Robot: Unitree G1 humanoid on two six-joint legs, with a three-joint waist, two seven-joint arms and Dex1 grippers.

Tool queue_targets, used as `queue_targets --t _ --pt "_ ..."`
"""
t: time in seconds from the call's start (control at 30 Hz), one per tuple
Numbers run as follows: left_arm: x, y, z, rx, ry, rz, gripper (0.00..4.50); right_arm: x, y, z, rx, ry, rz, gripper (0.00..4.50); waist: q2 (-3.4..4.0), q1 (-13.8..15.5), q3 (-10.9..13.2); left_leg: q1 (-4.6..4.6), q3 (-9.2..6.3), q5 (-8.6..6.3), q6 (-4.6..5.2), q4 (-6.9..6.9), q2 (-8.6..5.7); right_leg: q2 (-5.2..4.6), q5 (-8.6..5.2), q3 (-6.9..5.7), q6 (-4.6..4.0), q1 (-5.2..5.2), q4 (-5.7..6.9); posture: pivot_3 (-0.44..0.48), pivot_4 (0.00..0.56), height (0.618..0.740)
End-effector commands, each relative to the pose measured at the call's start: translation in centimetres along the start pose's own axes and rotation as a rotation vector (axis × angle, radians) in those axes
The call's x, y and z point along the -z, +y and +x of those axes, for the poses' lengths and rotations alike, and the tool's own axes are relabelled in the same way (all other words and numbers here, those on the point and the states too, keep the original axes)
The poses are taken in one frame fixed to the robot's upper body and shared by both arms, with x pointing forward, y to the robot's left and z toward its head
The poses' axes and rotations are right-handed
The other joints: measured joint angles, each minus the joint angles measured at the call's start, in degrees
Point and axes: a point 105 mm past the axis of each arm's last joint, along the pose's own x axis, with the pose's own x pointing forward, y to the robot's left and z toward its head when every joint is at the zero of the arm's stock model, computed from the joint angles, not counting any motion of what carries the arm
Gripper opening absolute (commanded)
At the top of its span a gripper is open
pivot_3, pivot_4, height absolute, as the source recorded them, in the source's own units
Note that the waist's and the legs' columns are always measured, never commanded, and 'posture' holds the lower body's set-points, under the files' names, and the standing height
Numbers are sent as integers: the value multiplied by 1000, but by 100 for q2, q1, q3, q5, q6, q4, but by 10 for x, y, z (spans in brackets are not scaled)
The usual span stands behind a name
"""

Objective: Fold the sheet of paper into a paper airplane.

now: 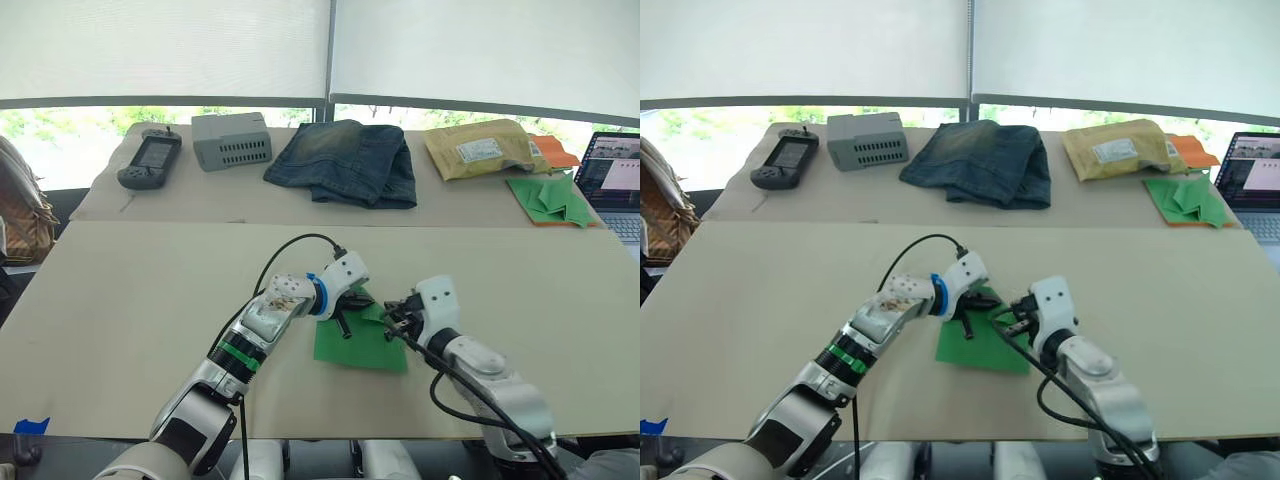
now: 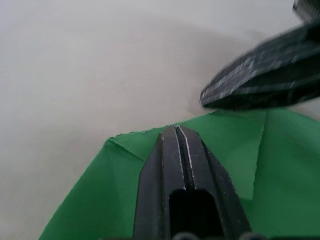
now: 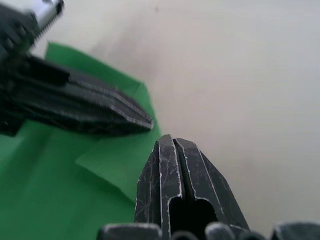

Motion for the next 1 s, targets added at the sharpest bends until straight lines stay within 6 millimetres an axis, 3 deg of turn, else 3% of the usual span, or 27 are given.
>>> queue_targets --t 0.03,0.2,0.43,0.57,0.8,1.0 --pt "14 2 -1 -20 59 -9 0 3 1 1 17 13 -4 16 0 -3 0 0 -1 0 0 0 0 0 0 0 0 0 0 0 150 728" --pt "14 3 -1 -19 62 -8 0 16 0 -10 28 46 1 16 0 0 0 1 0 0 0 0 0 1 -1 0 0 0 0 0 150 728" --pt "14 0 2 -2 63 -3 0 36 -4 -43 27 89 -8 16 0 6 0 1 -2 0 0 -2 1 1 -3 -1 3 2 -2 0 150 728" --pt "12 0 3 4 61 1 0 31 -8 -54 22 57 -34 16 -2 5 -1 4 -2 -1 0 -1 2 1 -3 -1 4 6 -5 0 150 728" --pt "11 -1 4 9 59 7 0 -23 -20 -41 36 -155 -87 16 0 0 1 -3 -2 0 0 -1 1 0 -2 0 6 -2 -6 0 150 728" --pt "10 2 2 -12 57 17 0 -13 -4 -13 -28 -109 -60 16 0 9 1 -8 1 -1 0 -10 1 3 -5 -8 1 -3 -16 0 150 728"
